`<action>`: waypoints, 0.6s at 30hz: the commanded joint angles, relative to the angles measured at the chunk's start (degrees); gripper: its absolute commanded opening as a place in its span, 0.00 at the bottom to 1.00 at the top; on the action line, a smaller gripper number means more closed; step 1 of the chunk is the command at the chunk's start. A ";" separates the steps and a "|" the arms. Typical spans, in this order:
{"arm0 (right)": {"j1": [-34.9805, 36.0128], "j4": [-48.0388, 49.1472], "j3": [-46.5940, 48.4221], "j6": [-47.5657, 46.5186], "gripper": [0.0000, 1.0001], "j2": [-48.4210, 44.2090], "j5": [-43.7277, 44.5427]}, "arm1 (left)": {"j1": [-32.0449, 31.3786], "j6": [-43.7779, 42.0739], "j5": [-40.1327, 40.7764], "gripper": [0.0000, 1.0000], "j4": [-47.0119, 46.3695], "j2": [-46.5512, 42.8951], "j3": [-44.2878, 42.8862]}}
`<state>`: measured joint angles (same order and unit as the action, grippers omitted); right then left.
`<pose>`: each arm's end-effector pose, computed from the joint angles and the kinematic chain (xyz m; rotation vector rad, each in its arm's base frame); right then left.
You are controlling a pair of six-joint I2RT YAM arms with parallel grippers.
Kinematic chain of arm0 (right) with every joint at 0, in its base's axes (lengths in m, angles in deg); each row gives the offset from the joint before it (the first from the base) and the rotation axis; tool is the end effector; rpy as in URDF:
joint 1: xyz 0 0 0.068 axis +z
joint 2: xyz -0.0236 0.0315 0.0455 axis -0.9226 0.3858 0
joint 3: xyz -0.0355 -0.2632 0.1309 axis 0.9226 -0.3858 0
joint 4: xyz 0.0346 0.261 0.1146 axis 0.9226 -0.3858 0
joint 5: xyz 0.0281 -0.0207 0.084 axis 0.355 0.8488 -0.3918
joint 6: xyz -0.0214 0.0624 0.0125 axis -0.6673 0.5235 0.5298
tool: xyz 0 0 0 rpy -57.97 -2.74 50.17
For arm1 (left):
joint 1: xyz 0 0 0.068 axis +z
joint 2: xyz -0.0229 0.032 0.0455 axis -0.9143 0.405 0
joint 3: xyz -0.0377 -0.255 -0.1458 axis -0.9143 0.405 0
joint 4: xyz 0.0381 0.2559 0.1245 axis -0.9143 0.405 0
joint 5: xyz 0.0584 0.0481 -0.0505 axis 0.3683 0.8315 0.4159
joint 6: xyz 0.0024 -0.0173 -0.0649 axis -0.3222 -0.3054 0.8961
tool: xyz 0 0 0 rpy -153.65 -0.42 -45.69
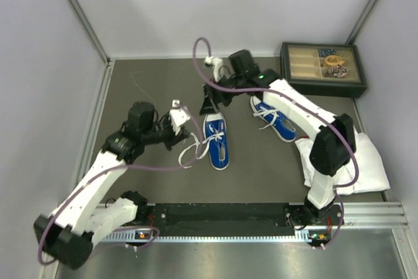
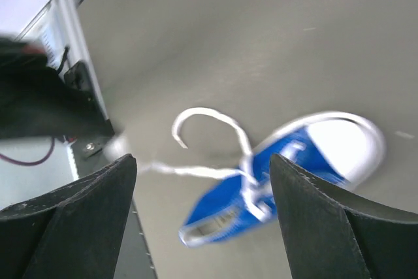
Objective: Tie the shoes
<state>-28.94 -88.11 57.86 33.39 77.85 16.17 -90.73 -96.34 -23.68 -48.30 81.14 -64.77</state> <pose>0.3392 0.3113 0.3364 -1.0668 2.1017 1.1353 0.1795 -0.1149 0.3201 1.1919 1.7375 -0.6139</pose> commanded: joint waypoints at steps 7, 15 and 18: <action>-4.10 -0.21 -13.75 -8.36 0.74 -14.96 3.07 | 12.14 20.61 6.63 0.00 -19.62 28.87 -13.51; 10.12 4.18 -17.10 -18.63 0.70 -12.34 14.94 | 13.98 25.62 1.80 0.00 -18.47 42.43 -16.68; 13.91 6.55 -16.49 -21.71 0.67 -8.40 15.74 | 14.86 28.08 0.65 0.00 -19.09 45.16 -16.42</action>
<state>-19.76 -87.28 40.61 19.08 65.70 27.99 -77.09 -73.06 -19.66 -64.86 124.11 -80.22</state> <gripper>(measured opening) 0.684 0.009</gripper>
